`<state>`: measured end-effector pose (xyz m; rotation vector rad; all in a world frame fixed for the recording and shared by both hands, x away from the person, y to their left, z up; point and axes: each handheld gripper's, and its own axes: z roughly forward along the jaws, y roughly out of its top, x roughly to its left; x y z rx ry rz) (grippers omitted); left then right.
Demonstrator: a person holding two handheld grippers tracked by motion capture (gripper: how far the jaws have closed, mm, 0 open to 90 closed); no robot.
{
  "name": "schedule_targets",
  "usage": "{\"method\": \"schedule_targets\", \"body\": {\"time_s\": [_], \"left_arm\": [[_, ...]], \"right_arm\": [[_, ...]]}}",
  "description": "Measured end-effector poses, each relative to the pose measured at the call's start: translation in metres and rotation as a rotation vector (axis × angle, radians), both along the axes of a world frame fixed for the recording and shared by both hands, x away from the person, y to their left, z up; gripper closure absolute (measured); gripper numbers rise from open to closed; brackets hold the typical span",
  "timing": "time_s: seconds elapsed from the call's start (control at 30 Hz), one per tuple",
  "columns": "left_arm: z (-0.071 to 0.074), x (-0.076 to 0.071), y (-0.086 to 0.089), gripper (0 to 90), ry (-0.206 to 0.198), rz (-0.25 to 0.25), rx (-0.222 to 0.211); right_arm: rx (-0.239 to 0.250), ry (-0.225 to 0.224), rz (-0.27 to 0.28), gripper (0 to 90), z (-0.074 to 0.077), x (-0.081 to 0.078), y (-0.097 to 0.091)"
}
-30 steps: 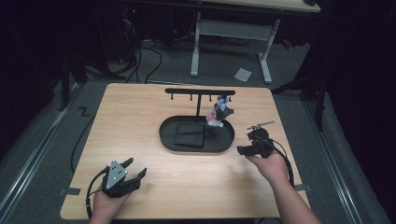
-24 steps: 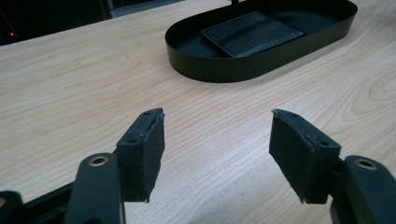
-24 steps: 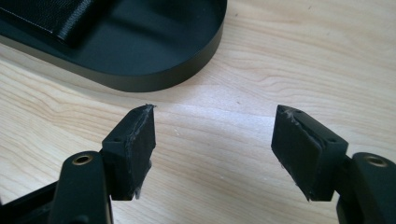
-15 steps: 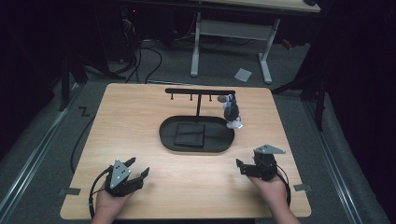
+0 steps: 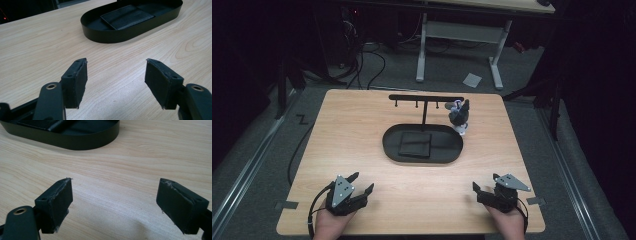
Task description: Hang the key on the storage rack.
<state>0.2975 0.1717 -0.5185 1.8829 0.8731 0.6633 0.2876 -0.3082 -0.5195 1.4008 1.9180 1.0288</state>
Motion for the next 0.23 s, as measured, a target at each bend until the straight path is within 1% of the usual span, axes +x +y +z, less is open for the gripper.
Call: {"method": "schedule_targets", "body": {"time_s": [0.07, 0.13, 0.23], "left_arm": [[0.0008, 0.0014, -0.0004, 35.0, -0.003, -0.005, -0.007], [0.0001, 0.0046, -0.0019, 35.0, -0.003, -0.017, -0.004], [-0.0009, 0.0071, -0.0035, 34.9, 0.0, -0.032, 0.003]], "right_arm": [[0.001, 0.002, 0.0, 13.9, -0.0013, -0.0012, 0.0009], [-0.009, 0.012, -0.004, 13.9, -0.0022, -0.0034, 0.003], [-0.027, 0.008, -0.001, 13.9, -0.002, -0.0047, 0.004]]}}
